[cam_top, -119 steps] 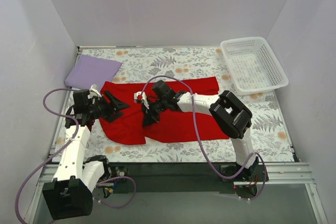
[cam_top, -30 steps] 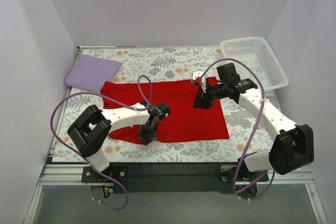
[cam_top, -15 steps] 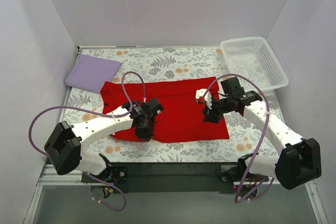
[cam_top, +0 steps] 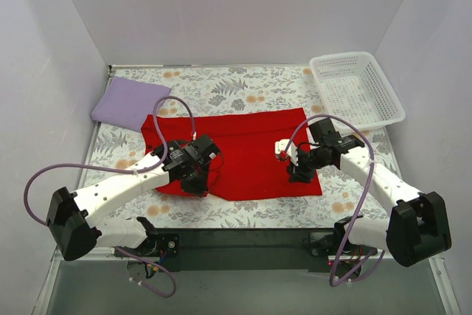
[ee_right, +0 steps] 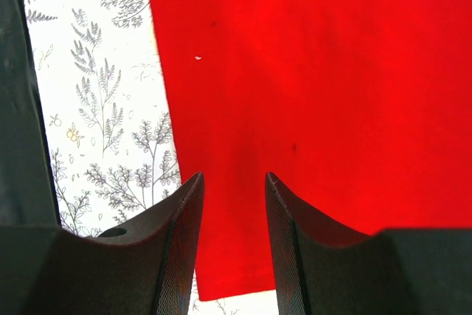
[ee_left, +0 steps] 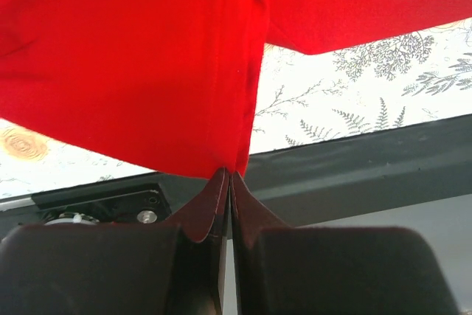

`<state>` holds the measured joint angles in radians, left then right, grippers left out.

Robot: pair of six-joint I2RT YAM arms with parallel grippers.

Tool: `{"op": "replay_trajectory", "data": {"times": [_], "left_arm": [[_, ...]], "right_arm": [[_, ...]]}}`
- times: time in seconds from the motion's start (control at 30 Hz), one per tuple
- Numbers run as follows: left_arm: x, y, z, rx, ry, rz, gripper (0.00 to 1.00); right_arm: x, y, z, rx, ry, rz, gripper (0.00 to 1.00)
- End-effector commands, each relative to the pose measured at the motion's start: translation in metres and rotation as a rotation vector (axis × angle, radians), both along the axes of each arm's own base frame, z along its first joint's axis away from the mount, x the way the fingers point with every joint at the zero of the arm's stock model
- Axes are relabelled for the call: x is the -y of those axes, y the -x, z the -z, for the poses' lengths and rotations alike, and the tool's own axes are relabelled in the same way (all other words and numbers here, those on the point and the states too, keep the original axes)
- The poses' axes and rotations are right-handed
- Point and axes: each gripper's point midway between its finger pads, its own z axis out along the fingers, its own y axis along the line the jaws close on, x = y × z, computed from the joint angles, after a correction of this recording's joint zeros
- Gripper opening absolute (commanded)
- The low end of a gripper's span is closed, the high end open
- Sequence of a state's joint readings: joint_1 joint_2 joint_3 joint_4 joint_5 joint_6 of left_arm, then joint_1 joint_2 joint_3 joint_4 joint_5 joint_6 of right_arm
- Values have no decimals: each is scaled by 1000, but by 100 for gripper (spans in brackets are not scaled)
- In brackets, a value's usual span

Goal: Fold and stack the t-shirts

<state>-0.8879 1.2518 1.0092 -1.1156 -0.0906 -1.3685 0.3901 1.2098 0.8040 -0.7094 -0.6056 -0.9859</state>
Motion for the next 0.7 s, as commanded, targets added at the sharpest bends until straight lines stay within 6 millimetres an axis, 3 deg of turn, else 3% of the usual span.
{"op": "replay_trajectory", "data": {"times": [0.0, 0.27, 0.37, 0.67], "left_arm": [[-8, -3, -20, 58, -3, -5, 0], [-21, -19, -47, 170, -39, -30, 0], [-24, -22, -60, 205, -37, -22, 0], [-32, -9, -69, 202, -7, 47, 0]], "right_arm": [[-1, 9, -1, 39, -29, -84, 46], [2, 10, 2, 48, -10, -116, 46], [9, 15, 8, 114, 23, -208, 45], [70, 33, 63, 176, 307, -292, 38]]}}
